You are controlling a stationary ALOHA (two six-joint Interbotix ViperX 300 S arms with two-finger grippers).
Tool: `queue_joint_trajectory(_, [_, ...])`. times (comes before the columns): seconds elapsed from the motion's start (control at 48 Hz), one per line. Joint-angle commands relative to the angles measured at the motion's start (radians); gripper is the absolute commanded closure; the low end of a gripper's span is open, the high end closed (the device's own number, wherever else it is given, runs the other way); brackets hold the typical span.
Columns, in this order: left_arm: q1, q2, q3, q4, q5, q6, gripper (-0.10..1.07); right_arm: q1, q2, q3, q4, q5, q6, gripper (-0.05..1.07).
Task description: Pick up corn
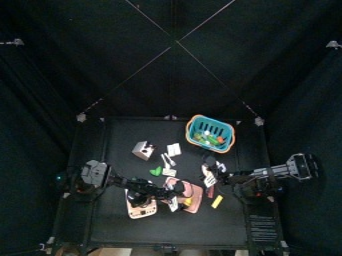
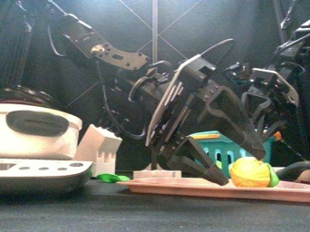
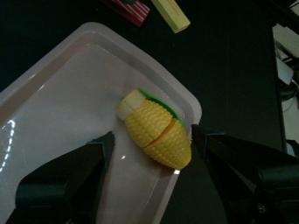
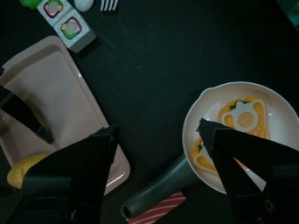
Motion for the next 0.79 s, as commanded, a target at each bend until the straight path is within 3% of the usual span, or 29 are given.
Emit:
queue_joint_trajectory(0.0, [-0.003, -0.008, -0.032, 0.000, 0.018, -0.003, -0.04, -0.002, -0.015, -0.009, 0.000, -0.003, 0.002, 0.01])
queue_joint_trajectory(0.521, [0.003, 0.021, -0.048, -0.002, 0.035, -0.005, -0.03, -0.002, -0.008, -0.009, 0.003, -0.003, 0.002, 0.01])
queue_joint_trajectory(0.771, [0.003, 0.020, -0.052, 0.018, 0.106, 0.000, 0.01, -0.002, -0.006, -0.006, 0.006, -0.003, 0.002, 0.01])
